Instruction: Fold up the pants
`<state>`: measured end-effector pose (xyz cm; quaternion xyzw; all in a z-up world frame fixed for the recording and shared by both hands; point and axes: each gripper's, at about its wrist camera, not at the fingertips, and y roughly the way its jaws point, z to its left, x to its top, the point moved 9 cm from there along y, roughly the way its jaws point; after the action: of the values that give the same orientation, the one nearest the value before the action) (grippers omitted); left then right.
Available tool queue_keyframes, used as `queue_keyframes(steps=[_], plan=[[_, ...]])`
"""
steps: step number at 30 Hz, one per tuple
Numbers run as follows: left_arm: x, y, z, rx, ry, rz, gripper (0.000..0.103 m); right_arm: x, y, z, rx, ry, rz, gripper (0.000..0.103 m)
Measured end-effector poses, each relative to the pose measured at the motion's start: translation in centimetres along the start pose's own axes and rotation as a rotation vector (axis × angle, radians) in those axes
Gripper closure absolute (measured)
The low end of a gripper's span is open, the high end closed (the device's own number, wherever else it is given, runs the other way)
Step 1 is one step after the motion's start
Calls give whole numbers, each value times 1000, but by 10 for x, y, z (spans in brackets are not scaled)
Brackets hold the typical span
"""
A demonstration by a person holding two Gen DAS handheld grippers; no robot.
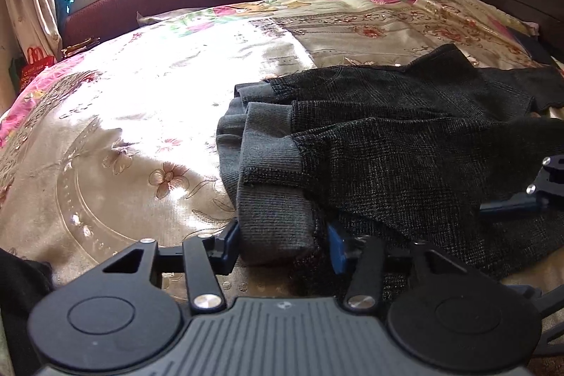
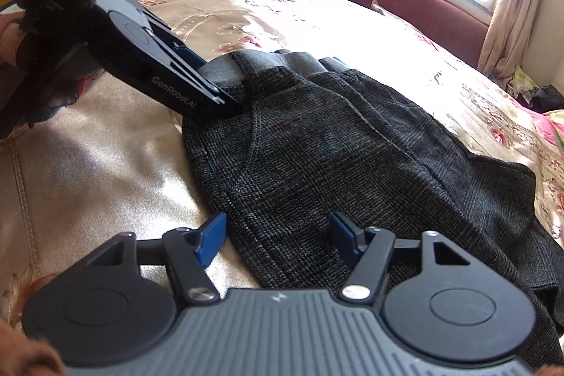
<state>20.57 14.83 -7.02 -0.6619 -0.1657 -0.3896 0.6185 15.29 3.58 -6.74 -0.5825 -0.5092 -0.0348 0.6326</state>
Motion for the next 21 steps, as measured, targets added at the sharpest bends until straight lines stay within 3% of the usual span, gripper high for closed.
queue_keyframes(steps=[4,8,11,13,14,16,21], plan=[[-6,-16,9,-40,-30,3,43,1,-2,2,63,40,32,79],[-14,-26,15,-20,-29,8,44,5,-6,12,106,43,30,78],[-22,-30,19,-9,-40,14,44,3,-8,25,64,-64,13,67],[-26,-36,22,1,-42,12,44,3,-6,31,59,-89,13,67],[-28,-40,24,4,-44,15,44,4,-2,32,67,-66,26,68],[-32,-46,27,13,-41,22,44,8,4,35,116,-5,57,81],[-49,-66,44,86,-35,66,44,17,0,59,243,63,74,83]])
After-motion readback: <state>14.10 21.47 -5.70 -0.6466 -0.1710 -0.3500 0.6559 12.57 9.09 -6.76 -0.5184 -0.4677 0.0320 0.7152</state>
